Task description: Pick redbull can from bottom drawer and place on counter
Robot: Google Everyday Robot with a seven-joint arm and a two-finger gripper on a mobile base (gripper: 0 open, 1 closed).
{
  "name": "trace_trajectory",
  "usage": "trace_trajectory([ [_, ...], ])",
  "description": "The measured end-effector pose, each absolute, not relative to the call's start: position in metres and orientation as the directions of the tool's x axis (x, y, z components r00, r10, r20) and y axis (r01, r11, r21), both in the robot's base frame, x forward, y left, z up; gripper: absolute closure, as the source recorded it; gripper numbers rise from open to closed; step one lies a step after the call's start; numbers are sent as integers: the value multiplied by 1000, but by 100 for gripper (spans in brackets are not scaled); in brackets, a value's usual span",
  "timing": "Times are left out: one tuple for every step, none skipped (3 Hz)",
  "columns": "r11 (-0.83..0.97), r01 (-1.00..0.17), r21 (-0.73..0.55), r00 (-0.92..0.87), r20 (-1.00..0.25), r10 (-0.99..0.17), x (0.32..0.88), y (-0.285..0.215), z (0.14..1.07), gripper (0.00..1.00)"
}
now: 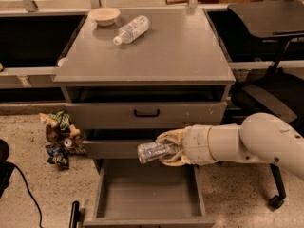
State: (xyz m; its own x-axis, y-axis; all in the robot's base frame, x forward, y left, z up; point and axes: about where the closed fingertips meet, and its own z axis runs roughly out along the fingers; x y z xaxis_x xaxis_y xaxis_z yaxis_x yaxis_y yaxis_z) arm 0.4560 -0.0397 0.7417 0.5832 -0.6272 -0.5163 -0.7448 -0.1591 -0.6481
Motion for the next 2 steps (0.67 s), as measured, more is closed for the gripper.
trace_trajectory([
  [-164, -710, -685, 609, -480, -632, 475, -45, 769, 100],
  [-174, -657, -733, 645, -427, -634, 511, -57, 819, 100],
])
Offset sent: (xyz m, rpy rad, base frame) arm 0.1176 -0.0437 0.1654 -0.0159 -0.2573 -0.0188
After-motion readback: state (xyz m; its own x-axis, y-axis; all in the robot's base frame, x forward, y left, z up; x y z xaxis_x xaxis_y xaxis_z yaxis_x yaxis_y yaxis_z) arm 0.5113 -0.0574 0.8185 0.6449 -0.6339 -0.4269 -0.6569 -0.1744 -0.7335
